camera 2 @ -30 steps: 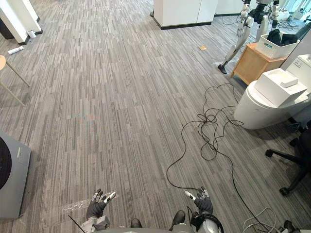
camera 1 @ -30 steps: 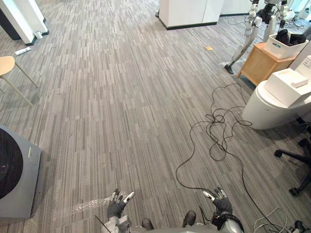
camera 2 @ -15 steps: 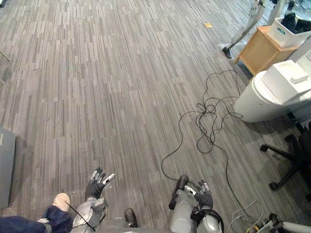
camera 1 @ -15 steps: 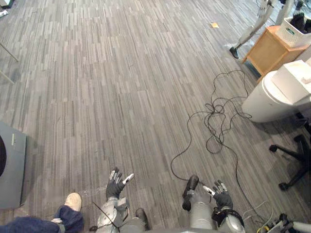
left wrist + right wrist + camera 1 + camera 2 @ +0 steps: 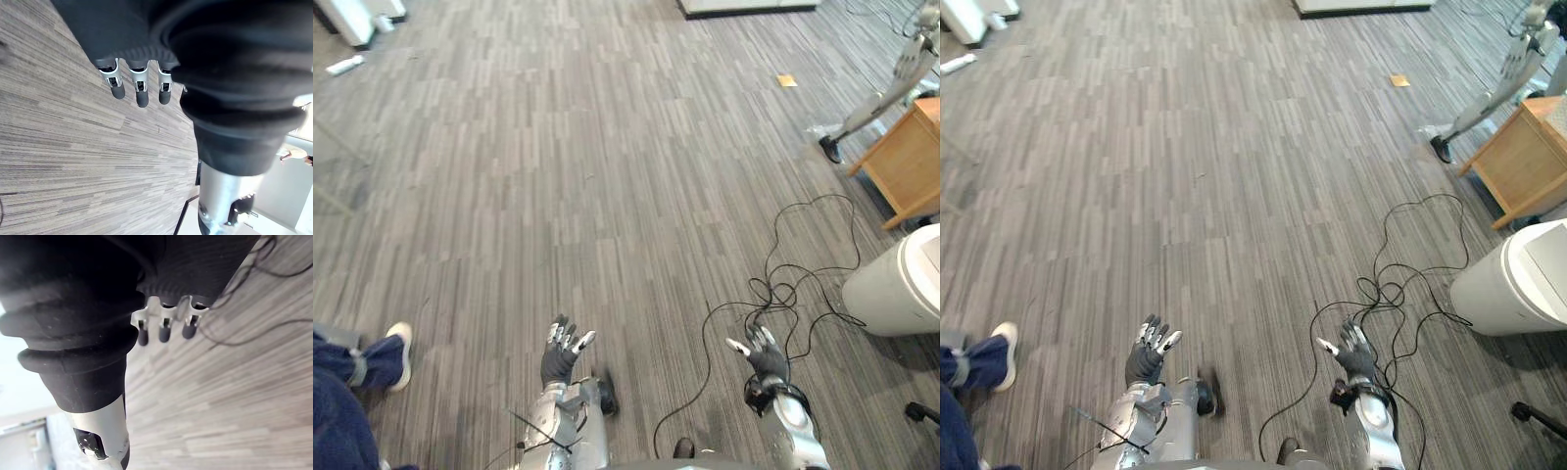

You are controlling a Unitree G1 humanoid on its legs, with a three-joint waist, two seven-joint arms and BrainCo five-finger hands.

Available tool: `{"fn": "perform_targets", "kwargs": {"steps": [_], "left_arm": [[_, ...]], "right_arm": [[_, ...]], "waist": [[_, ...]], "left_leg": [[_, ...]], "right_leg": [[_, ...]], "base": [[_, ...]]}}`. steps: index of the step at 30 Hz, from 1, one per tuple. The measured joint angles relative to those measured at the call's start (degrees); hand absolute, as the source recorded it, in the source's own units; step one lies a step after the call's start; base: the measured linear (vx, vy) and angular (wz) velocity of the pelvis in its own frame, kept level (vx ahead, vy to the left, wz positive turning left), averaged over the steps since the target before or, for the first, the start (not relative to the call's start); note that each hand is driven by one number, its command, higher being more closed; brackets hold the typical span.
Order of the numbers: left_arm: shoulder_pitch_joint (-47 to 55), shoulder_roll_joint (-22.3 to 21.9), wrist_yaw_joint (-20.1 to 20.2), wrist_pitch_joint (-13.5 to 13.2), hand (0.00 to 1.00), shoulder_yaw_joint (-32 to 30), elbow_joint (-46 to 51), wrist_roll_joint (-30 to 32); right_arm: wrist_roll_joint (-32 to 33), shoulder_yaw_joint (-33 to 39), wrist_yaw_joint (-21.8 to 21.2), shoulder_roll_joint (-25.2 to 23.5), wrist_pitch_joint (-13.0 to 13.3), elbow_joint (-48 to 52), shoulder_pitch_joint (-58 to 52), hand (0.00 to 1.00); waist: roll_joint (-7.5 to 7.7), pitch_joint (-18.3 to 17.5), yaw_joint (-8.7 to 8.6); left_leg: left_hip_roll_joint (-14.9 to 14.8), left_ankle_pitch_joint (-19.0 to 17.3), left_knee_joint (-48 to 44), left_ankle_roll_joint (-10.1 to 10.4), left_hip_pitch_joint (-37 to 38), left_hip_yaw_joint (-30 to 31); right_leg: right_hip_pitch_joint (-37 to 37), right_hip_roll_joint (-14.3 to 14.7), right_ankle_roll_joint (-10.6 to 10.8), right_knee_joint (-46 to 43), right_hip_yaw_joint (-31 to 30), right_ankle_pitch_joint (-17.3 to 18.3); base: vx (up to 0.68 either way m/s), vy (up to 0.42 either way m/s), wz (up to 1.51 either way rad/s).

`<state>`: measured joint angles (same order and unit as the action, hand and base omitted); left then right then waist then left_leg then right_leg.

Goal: Organize washtable

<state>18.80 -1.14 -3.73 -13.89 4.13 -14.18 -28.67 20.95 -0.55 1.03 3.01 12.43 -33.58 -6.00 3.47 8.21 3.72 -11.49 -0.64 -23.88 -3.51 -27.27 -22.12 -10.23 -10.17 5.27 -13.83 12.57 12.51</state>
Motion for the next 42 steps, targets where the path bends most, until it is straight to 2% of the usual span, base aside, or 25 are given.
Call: {"fn": "perform_targets", "kwargs": {"steps": [2,3,4,7,10,13,15,16,18,19,20,21,22,24,27,28,30,31,32,33,34,36,37,39,42], "left_arm": [[-0.3,-0.5,0.2,0.0,0.0,0.2,0.4,0.0],[-0.4,-0.3,0.3,0.0,0.0,0.3,0.0,0.0],[-0.5,-0.3,0.3,0.0,0.0,0.4,-0.4,0.0],[-1.9,1.4,-0.3,-0.1,0.0,0.4,-3.3,0.0],[-3.4,1.6,-0.3,-0.5,0.0,1.8,-4.6,0.0],[-7.3,2.4,-0.4,-0.1,0.0,2.1,-9.1,0.4],[-5.8,3.3,-0.8,-0.1,0.0,1.9,-10.9,0.7],[-5.3,2.8,-1.3,0.2,0.0,2.0,-13.1,1.0],[-3.3,1.9,-1.5,0.3,0.0,1.9,-13.5,1.4],[-2.0,0.4,-1.6,0.4,0.0,1.0,-13.7,1.6],[-1.6,-0.4,-1.6,0.5,0.0,0.8,-14.1,1.6],[-2.1,-1.2,-1.6,1.1,0.0,0.8,-15.3,1.4],[-2.4,-1.3,-1.5,1.3,0.0,0.8,-15.7,1.4],[-3.1,-0.8,-1.3,1.3,0.0,-0.8,-15.6,1.2],[-2.8,-0.8,-1.4,1.3,0.0,-3.0,-14.2,0.1],[-1.9,-0.9,-1.4,1.3,0.0,-3.7,-13.0,0.0],[-1.2,-1.1,-1.7,1.3,0.0,-4.5,-12.4,-0.1],[-0.8,-1.6,-2.1,1.2,0.0,-5.0,-12.4,-0.5],[-0.9,-1.1,-2.4,1.2,0.0,-5.5,-12.2,-0.6],[-0.6,-0.9,-2.6,1.1,0.0,-7.0,-11.2,-1.0],[-0.3,-1.5,-2.6,1.1,0.0,-7.6,-10.4,-1.1],[-0.3,-1.0,-2.6,1.3,0.0,-7.3,-9.9,-1.0],[-1.8,0.0,-2.6,1.5,0.0,-6.6,-9.7,-0.9],[-3.6,1.8,-2.9,1.5,0.0,-6.3,-8.2,-0.9],[-5.1,2.6,-2.8,0.1,0.0,-4.2,-5.1,-0.9]], "right_arm": [[0.6,0.1,-0.2,-0.8,-0.2,0.0,-1.9,0.0],[1.2,0.3,-0.3,-1.1,-0.3,-1.0,-2.0,0.0],[1.5,0.3,-0.3,-1.4,-0.3,-1.8,-2.1,0.0],[2.1,0.3,-1.3,-1.9,-0.4,-2.3,-2.7,0.0],[2.4,0.4,-1.9,-1.3,-0.4,0.2,-5.4,0.0],[3.1,1.1,-2.2,-1.5,-0.7,0.3,-6.5,0.0],[2.5,0.7,-1.9,-1.6,-1.5,0.4,-7.5,0.0],[2.0,0.8,-1.9,-0.8,-1.8,-0.2,-8.0,0.0],[1.5,1.8,-2.0,-0.6,-1.8,0.1,-8.2,0.0],[1.5,2.8,-2.0,1.4,-1.8,0.6,-7.3,0.0],[1.6,2.8,-1.8,1.9,-1.8,0.7,-6.7,0.0],[2.0,3.0,-1.0,3.0,-1.7,0.7,-5.9,0.0],[2.2,3.1,-0.7,3.1,-1.7,0.6,-5.7,0.0],[3.3,3.0,-0.3,2.4,-1.6,0.8,-5.1,0.0],[3.4,3.0,-0.1,2.1,-1.5,0.9,-4.3,0.0],[3.8,2.7,-0.2,2.1,-1.5,0.9,-3.8,0.0],[4.3,2.4,-0.1,2.4,-1.5,0.7,-3.6,0.0],[4.3,2.1,-0.1,1.8,-1.5,-0.5,-3.6,0.0],[4.2,1.7,-0.1,0.9,-1.6,-1.5,-3.2,0.0],[4.2,1.6,-0.2,-0.4,-1.6,-1.7,-3.5,0.0],[4.2,1.8,-0.2,-0.3,-1.6,-1.6,-3.2,0.0],[4.2,2.7,-0.2,-0.9,-1.6,-1.7,-3.0,0.0],[4.2,2.9,-0.2,-1.3,-1.7,-2.3,-2.6,0.0],[4.1,2.7,-0.6,-2.1,-1.8,-2.4,-1.3,0.0],[3.7,2.8,-1.4,-1.0,-1.6,0.5,-2.4,0.0]], "waist": [[1.92,-0.5,-0.5],[2.0,-0.5,-1.59],[1.9,-0.4,-2.23],[-1.92,0.9,-3.15],[-4.71,0.9,-5.21],[-3.04,1.3,-6.81],[-1.25,0.3,-6.31],[-2.46,-0.5,-6.47],[-5.04,-1.7,-5.91],[-9.2,-0.8,-5.23],[-10.71,-0.8,-4.63],[-11.7,-0.2,-4.23],[-11.34,0.2,-4.42],[-7.06,1.9,-4.25],[-5.49,2.1,-2.8],[-5.73,2.0,-2.67],[-7.1,2.1,-1.69],[-7.63,1.7,-1.06],[-5.84,1.7,-0.98],[-3.04,1.3,-1.34],[-2.62,1.4,-1.37],[-0.35,1.1,-1.94],[0.01,1.0,-3.27],[-1.16,2.6,-2.98],[-4.06,3.1,-4.56]], "left_leg": [[2.3,-5.1,-3.3,-1.5,2.5,-1.9],[4.0,-9.3,-4.2,-2.2,5.7,-1.6],[4.7,-10.7,-4.0,-2.3,7.7,-1.4],[6.7,-13.4,6.4,-0.8,23.6,-0.1],[7.9,-13.5,13.9,0.2,32.2,3.8],[10.0,-15.3,19.1,3.5,40.3,7.6],[9.7,-17.6,18.3,6.4,45.4,8.5],[7.1,-18.3,11.9,5.9,45.3,9.4],[1.1,-15.5,-5.4,7.9,38.7,9.2],[-8.3,-6.1,-24.9,11.3,31.2,9.1],[-11.2,-4.7,-31.9,12.3,28.0,9.2],[-14.9,-6.4,-43.3,9.9,21.8,9.0],[-15.5,-7.8,-46.2,7.7,19.4,8.3],[-14.3,-11.4,-42.8,2.0,11.7,1.4],[-10.8,-11.0,-17.9,4.2,4.6,-4.6],[-8.0,-7.7,-0.4,8.6,4.1,-5.5],[-6.8,-4.7,14.3,12.5,3.8,-5.8],[-7.4,-0.5,12.2,9.3,4.0,-4.8],[-7.2,0.2,9.1,9.1,4.0,-4.7],[-6.8,-0.9,2.3,8.1,3.5,-4.7],[-6.6,-3.6,-4.8,3.7,2.9,-4.2],[-5.3,-8.5,-11.0,1.4,4.7,-5.7],[-4.1,-13.1,-13.1,0.9,7.0,-6.2],[-3.2,-16.8,-10.6,2.5,13.3,-6.6],[-1.0,-17.6,0.8,3.8,26.4,-7.5]], "right_leg": [[6.3,-5.7,-0.6,-17.5,-0.5,-4.4],[9.4,-8.6,1.5,-27.8,-0.8,-14.2],[11.4,-9.1,2.8,-33.1,-2.3,-16.2],[21.9,-5.5,-1.6,-47.3,0.1,-3.9],[30.3,-4.3,-4.0,-35.0,8.7,1.0],[35.9,-6.7,1.0,1.2,15.3,-9.4],[37.6,-7.2,-0.7,2.7,14.5,-10.3],[37.7,-5.6,-4.6,-2.4,10.3,-16.8],[37.0,-3.1,-6.2,-6.7,9.6,-18.4],[33.2,1.3,-8.4,-8.4,11.6,-14.8],[31.6,3.2,-9.1,-8.3,12.2,-13.4],[27.5,5.6,-9.6,-7.1,12.5,-10.9],[24.8,6.2,-9.6,-5.8,12.7,-10.0],[14.8,6.5,-8.9,0.9,12.7,-7.9],[9.5,7.4,-7.0,6.7,10.7,-6.7],[8.5,7.6,-5.8,8.0,9.5,-5.8],[6.2,8.7,-3.5,8.1,6.6,-3.1],[4.6,8.1,-2.1,6.0,4.3,0.1],[4.6,6.4,-1.6,3.7,3.3,2.0],[6.2,2.7,0.4,-4.5,2.6,5.0],[10.4,-1.1,0.3,-17.5,2.3,6.0],[16.0,-8.4,0.1,-33.3,2.6,2.9],[19.4,-12.1,0.4,-42.8,1.8,-4.9],[23.1,-11.0,0.2,-49.2,1.6,-1.5],[28.5,-7.6,-5.0,-41.1,9.7,4.8]], "base": [[0.71,0.29,0.09],[0.7,0.266,0.34],[0.67,0.239,0.34],[0.68,0.152,0.12],[0.64,0.053,0.73],[0.72,-0.161,1.08],[0.84,-0.297,0.69],[0.84,-0.36,0.62],[0.8,-0.416,0.3],[0.75,-0.382,-0.04],[0.9,-0.366,-0.17],[0.59,-0.154,-0.1],[0.68,-0.182,0.18],[0.64,-0.199,0.23],[0.57,-0.103,-0.43],[0.46,0.036,-0.6],[0.67,0.148,-0.94],[0.74,0.224,-1.04],[0.73,0.21,-0.89],[0.84,0.281,-0.78],[0.82,0.293,-0.75],[0.59,0.237,-0.28],[0.64,0.182,0.03],[0.72,0.119,-0.3],[0.57,0.02,-0.1]]}}
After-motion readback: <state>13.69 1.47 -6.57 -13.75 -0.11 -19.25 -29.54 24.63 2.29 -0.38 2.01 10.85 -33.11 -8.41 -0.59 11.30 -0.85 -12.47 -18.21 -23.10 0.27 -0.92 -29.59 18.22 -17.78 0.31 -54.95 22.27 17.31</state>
